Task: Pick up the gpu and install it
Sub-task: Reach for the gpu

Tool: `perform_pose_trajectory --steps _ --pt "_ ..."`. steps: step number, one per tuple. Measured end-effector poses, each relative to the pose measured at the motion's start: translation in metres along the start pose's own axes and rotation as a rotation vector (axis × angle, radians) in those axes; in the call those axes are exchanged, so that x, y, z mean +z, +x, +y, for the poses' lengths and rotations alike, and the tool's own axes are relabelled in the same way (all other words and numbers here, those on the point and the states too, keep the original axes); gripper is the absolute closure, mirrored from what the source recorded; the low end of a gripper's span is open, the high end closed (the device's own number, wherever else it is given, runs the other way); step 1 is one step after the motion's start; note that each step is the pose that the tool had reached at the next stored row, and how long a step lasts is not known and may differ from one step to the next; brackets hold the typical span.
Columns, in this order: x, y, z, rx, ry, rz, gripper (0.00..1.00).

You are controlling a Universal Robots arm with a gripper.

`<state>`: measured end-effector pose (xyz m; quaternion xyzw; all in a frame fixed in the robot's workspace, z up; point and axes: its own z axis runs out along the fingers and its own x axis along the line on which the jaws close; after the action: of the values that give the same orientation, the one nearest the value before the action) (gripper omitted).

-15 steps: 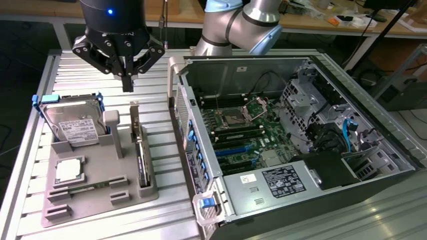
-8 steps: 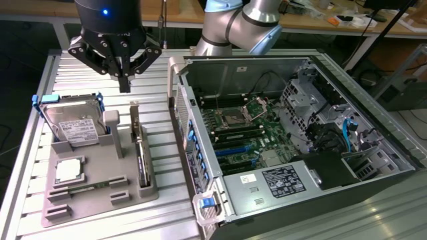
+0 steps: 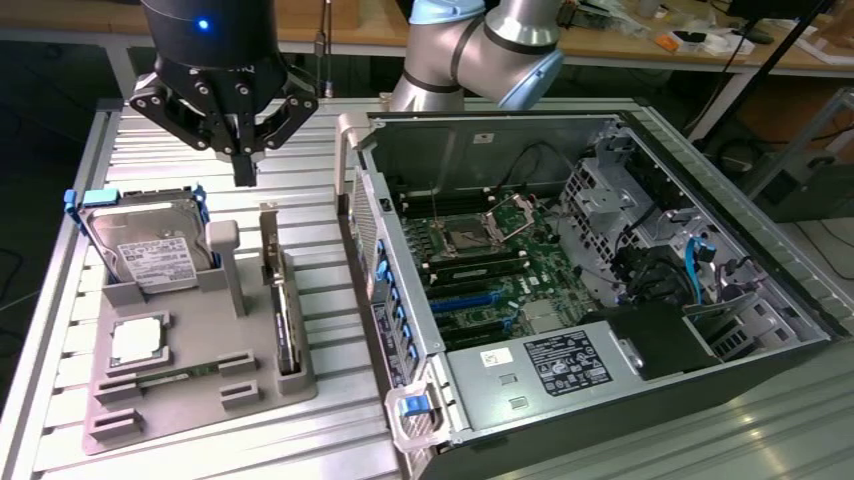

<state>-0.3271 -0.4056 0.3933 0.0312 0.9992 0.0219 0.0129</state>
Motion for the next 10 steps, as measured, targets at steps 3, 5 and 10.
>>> perform_pose_trajectory --steps 3,5,10 --pt "0.0 0.0016 -0.0004 0.0 0.0 0.0 0.89" --pt "-0.0001 0.0038 -0.001 0.0 0.0 0.0 0.89" --pt "-0.0003 0.0078 -0.002 0.0 0.0 0.0 0.89"
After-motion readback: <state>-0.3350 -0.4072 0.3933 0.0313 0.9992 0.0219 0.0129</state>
